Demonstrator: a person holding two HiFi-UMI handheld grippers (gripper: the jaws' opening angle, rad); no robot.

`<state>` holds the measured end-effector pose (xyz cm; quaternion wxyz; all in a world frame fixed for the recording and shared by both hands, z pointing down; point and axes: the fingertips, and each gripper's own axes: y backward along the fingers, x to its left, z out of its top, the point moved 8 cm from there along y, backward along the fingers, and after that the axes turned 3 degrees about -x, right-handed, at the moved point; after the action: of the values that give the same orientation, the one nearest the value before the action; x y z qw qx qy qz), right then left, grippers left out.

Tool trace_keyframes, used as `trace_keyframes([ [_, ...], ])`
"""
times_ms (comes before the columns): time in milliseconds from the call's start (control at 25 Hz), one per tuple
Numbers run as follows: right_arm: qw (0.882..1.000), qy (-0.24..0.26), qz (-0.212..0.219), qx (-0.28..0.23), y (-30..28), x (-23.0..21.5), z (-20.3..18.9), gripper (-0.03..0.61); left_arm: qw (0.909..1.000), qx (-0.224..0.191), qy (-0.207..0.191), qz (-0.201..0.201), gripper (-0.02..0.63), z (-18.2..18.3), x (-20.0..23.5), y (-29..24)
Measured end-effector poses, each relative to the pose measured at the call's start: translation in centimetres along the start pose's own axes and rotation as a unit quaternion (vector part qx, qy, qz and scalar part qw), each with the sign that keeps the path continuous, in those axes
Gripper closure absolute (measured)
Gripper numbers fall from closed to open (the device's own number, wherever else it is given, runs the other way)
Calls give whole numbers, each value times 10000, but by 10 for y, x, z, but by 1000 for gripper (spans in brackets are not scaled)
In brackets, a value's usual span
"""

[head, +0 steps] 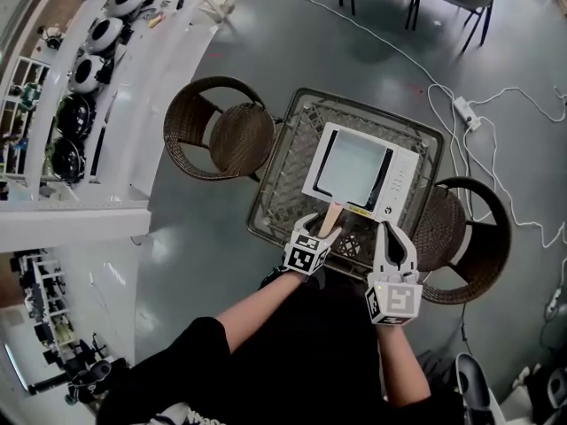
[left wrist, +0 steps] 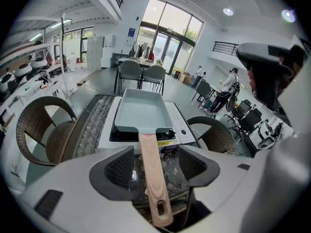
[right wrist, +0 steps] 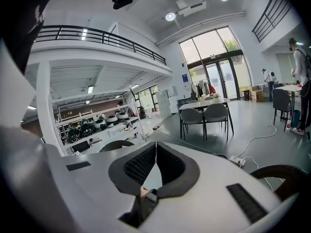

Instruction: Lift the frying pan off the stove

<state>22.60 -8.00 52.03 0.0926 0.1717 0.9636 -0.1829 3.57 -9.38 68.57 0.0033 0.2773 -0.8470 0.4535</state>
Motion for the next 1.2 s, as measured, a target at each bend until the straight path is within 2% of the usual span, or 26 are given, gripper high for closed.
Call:
trace_keyframes([
  [200,9998,-181,58,70,-8,-4,3,548,9991,413,17,15,321,-12,10,-21],
  [360,9997,-109,224,89,-16,-6,7,548,9971,757,33,-108,319,-17,16,-40],
  [560,9998,-7,220,36,-26,-20,14,548,9926,1094,501,-158,319,-26,21,-56],
  [680,9998,78,161,27,-30,-33,17,548,9895,1130,876,-188,319,-27,22,-66],
  [720,9999,88,118,47,-31,-38,16,548,9892,1153,887,-193,319,-25,22,-68],
  [840,9999,62,-47,87,-29,-46,13,548,9883,1396,575,-225,319,-24,20,-72],
  [1040,9996,-41,-228,129,-22,-54,5,548,9776,2011,504,-372,321,-28,18,-81],
  [1200,9990,-188,-340,213,-10,-53,-9,548,9716,2325,106,-431,339,-31,13,-88],
])
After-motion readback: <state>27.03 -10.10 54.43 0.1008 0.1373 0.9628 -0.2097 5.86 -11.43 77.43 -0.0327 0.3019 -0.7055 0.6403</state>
